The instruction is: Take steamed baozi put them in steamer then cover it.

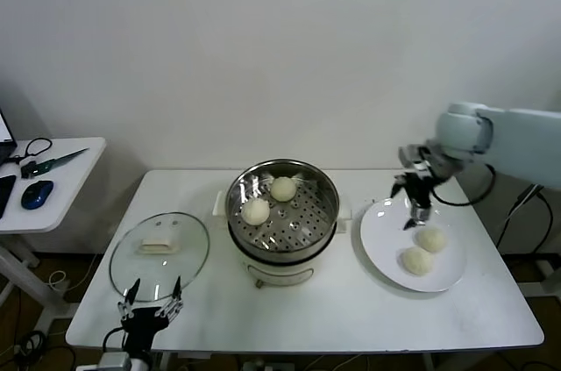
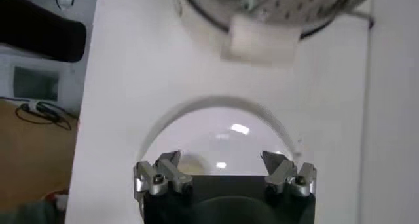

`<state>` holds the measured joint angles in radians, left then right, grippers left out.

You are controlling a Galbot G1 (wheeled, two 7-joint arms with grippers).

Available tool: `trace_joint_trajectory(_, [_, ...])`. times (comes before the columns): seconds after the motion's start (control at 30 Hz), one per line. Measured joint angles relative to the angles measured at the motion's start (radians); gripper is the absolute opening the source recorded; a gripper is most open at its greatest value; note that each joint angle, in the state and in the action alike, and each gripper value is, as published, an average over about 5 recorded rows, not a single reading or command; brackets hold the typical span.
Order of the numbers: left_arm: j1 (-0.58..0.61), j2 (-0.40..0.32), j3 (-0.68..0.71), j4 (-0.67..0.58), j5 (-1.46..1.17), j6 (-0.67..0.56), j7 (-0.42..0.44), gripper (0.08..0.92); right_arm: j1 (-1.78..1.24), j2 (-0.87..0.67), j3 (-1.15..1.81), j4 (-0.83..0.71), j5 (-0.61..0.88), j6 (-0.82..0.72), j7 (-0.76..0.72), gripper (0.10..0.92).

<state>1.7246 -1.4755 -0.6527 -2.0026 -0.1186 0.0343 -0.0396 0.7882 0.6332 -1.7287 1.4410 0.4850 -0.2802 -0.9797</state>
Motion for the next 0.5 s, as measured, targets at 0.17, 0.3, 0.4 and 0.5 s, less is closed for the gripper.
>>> trace_joint_trajectory(0.17, [0.002,-0.008,-0.003,0.001,0.007,0.000,0.000,0.823,-0.140,-0.045,0.099,-0.047,-0.081,0.002,0.002,0.823])
trace_joint_trajectory(0.3, [0.007,-0.013,-0.003,0.006,0.012,-0.002,0.000,0.823,-0.245,-0.055,0.178,-0.088,-0.133,-0.001,0.014,0.823])
trace_joint_trajectory(0.4, [0.009,-0.015,-0.003,0.010,0.015,-0.004,0.000,0.823,-0.314,-0.054,0.230,-0.118,-0.159,-0.007,0.023,0.821])
trace_joint_trajectory(0.5, [0.009,-0.015,-0.003,0.012,0.016,-0.004,0.000,0.823,-0.375,-0.047,0.275,-0.143,-0.177,-0.013,0.032,0.816])
